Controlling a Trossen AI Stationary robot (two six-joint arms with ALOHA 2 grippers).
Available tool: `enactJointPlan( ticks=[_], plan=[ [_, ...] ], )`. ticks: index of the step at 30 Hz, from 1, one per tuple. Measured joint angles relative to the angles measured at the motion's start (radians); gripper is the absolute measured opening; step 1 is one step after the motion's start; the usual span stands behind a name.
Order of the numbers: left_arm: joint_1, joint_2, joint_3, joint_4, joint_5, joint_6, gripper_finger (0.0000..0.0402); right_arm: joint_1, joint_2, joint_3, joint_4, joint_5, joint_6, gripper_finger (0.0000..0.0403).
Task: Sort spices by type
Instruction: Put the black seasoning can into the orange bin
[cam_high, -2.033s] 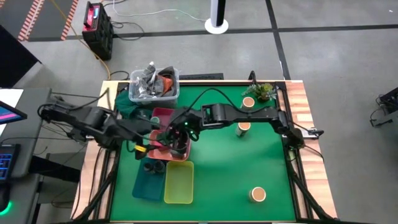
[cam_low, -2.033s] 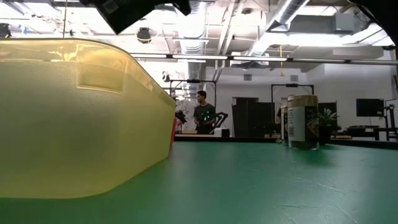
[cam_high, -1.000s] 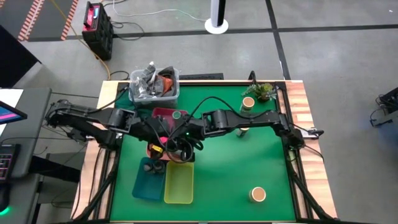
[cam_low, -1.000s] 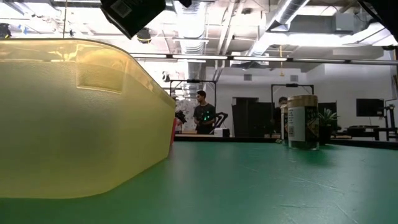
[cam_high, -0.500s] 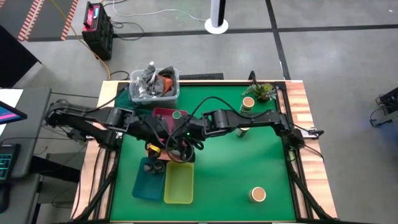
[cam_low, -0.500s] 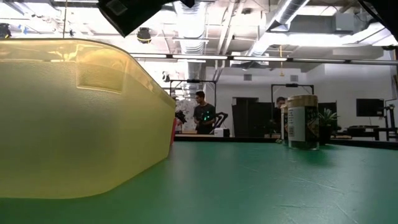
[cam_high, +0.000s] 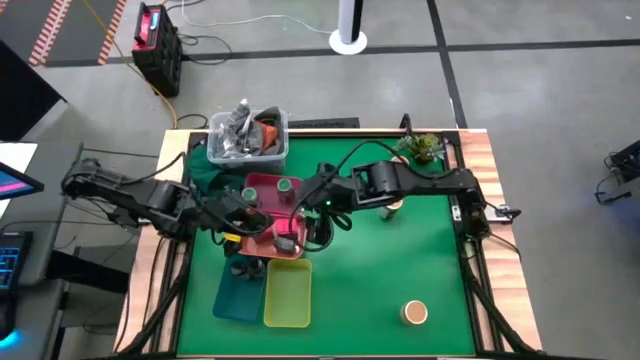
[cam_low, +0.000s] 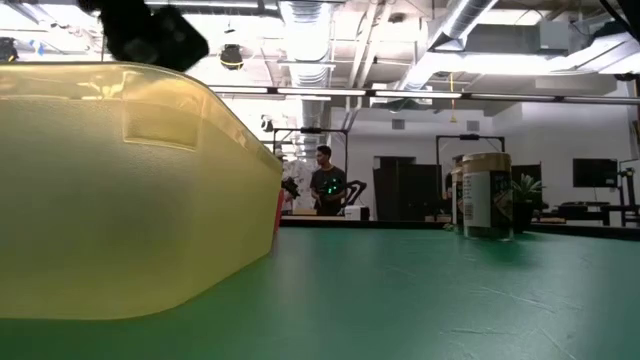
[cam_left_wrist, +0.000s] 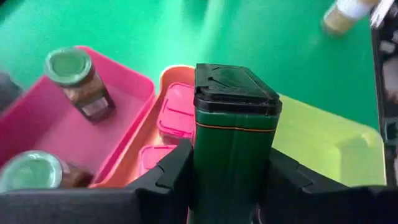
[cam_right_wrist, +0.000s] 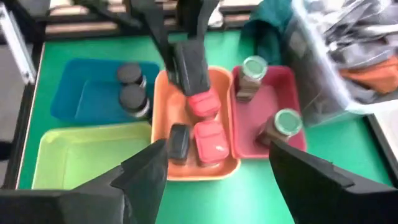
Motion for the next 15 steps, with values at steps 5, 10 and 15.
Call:
enactJointPlan(
  ticks=[5, 10, 15],
  plan=[
    [-0.062, -0.086, -0.207, 0.248, -0.105, -0.099, 0.0134, 0.003, -0.003, -0.001, 0.005, 0.010, 0.025, 0.0306],
    [-0.112, -0.098, -0.354, 0.402, -0.164, -0.153, 0.0134, 0.010, -0.003, -0.020, 0.019, 0.011, 0.047, 0.0306],
    [-0.160, -0.098, -0.413, 0.437, -0.232, -0.154, 0.0134, 0.019, -0.001, -0.023, 0.008, 0.013, 0.056, 0.0306]
  ],
)
